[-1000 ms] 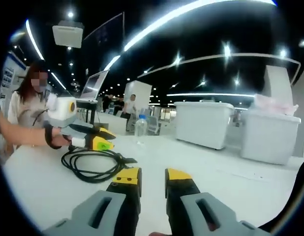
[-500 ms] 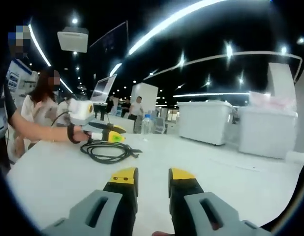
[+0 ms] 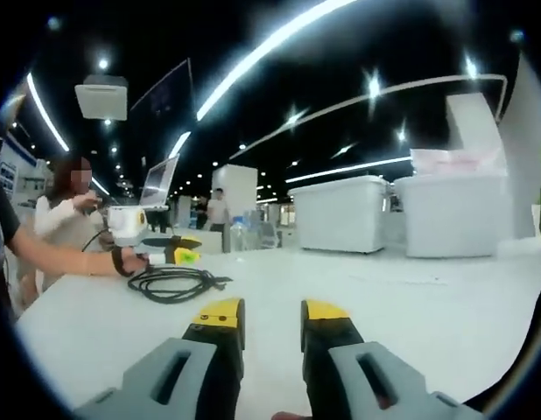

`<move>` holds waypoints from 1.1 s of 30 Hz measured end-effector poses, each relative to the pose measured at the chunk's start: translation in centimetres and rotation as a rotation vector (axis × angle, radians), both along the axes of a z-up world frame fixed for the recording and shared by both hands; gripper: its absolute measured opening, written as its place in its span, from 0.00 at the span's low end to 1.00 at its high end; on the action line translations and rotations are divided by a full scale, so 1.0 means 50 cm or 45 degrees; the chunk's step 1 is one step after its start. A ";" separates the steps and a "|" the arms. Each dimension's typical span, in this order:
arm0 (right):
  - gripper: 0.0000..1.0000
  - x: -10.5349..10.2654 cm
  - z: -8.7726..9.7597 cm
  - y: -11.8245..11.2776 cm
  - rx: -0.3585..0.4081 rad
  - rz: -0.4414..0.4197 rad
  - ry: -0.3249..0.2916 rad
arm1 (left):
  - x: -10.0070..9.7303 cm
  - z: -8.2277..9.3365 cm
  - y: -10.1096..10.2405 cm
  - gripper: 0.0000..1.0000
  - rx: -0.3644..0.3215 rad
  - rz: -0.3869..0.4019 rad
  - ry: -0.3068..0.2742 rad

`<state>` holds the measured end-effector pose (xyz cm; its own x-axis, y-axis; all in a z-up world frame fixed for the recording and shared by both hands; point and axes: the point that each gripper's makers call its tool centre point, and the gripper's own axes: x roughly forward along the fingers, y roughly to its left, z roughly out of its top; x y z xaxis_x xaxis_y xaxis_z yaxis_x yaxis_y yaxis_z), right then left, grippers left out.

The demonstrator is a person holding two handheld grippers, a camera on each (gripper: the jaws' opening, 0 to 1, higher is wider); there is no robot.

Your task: Coil the Type-C to USB data cable on the desktop and secure it with Velcro straps.

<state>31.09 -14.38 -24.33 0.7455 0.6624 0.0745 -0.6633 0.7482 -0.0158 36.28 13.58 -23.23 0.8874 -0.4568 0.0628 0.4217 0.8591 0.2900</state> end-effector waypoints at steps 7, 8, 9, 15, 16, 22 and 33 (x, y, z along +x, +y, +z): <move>0.28 -0.001 -0.003 -0.003 -0.029 -0.035 -0.008 | -0.005 -0.009 0.024 0.36 -0.003 0.061 0.024; 0.28 -0.001 -0.004 -0.002 -0.031 -0.042 -0.007 | -0.009 -0.012 0.020 0.36 0.006 0.061 0.027; 0.28 -0.001 -0.003 -0.003 -0.030 -0.049 -0.006 | -0.012 -0.013 0.017 0.36 0.013 0.062 0.027; 0.31 -0.001 -0.006 -0.015 -0.068 -0.108 -0.015 | -0.019 -0.016 0.006 0.37 0.025 0.046 0.039; 0.31 0.004 -0.006 -0.021 -0.078 -0.135 -0.016 | -0.017 -0.015 0.010 0.37 -0.010 0.051 0.052; 0.32 0.025 0.005 -0.062 -0.023 -0.318 -0.010 | -0.009 0.001 0.044 0.38 -0.230 0.117 0.084; 0.37 0.041 -0.009 -0.081 -0.092 -0.425 0.009 | -0.010 -0.015 0.058 0.39 -0.157 0.200 0.091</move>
<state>33.12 -18.44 -24.78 0.9223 0.3852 0.0307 -0.3823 0.9212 -0.0729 35.79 16.46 -23.99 0.9512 -0.3054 0.0437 0.2957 0.9430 0.1527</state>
